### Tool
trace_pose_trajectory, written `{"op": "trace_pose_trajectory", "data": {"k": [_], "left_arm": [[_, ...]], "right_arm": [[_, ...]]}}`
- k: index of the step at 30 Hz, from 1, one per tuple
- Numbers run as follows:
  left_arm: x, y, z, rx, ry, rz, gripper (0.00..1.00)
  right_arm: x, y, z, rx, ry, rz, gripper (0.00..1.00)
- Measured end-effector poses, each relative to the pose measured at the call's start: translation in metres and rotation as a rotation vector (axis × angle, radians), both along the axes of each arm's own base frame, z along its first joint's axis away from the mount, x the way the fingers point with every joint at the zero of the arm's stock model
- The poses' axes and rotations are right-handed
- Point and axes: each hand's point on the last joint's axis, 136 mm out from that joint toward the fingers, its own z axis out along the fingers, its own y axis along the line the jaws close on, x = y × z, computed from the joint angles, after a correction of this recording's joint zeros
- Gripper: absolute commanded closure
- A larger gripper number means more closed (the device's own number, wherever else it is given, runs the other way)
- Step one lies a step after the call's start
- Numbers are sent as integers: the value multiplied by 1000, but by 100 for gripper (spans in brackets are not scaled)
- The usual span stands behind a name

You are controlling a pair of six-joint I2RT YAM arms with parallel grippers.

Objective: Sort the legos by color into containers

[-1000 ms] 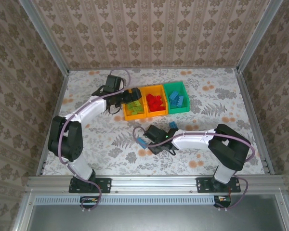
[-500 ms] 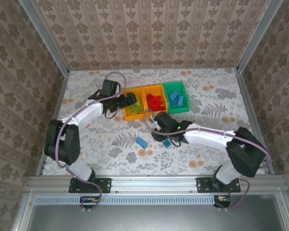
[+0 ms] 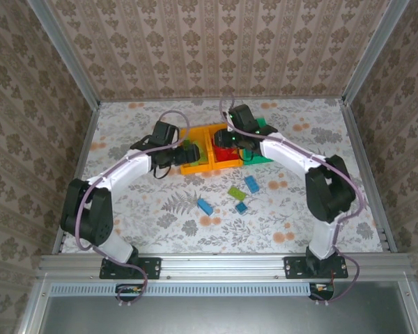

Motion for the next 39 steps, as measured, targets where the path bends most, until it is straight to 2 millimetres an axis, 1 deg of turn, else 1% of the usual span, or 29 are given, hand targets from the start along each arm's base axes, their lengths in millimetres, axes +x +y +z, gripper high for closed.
{"op": "trace_pose_trajectory", "data": {"k": [3,5,7,9,11,12,13,16,19,22,25,29,32,34,36,39], "left_arm": [[-18,-3,-6,20,20,-33,0],[-26,-4,-12,29,34,-45,0],[-31,-4,-18,39,45,-59,0],[-37,-6,-22,52,48,-84,0],[-45,-12,-25,71,39,-139,0],[-50,-17,-25,82,30,-180,0],[-57,-22,-26,95,19,-229,0],[-77,-35,-27,122,-14,-357,0],[-92,-37,-33,137,-21,-446,0],[-104,-38,-41,155,-20,-526,0],[-120,-46,-46,175,-34,-635,0],[-135,-58,-51,198,-48,-750,0],[-144,-64,-64,230,-23,-810,1],[-148,-66,-72,256,-3,-838,1],[-154,-69,-77,274,5,-863,2],[-160,-71,-79,295,3,-890,2]], "right_arm": [[19,-3,-17,-22,56,-46,73],[27,-7,-28,-41,84,-72,71],[30,-12,-40,-60,117,-91,69],[32,-17,-46,-76,133,-106,63],[33,-20,-49,-86,141,-116,61],[33,-20,-49,-87,143,-117,58],[33,-20,-48,-86,142,-119,52],[36,-19,-42,-79,132,-119,42],[36,-18,-41,-76,131,-118,30],[35,-17,-41,-75,130,-110,24],[30,-18,-37,-68,131,-99,20],[17,-24,-22,-61,117,-96,17],[9,-34,-4,-53,89,-109,15],[4,-45,6,-49,73,-127,15],[0,-63,12,-46,63,-159,14],[-4,-94,14,-47,66,-220,14]]}}
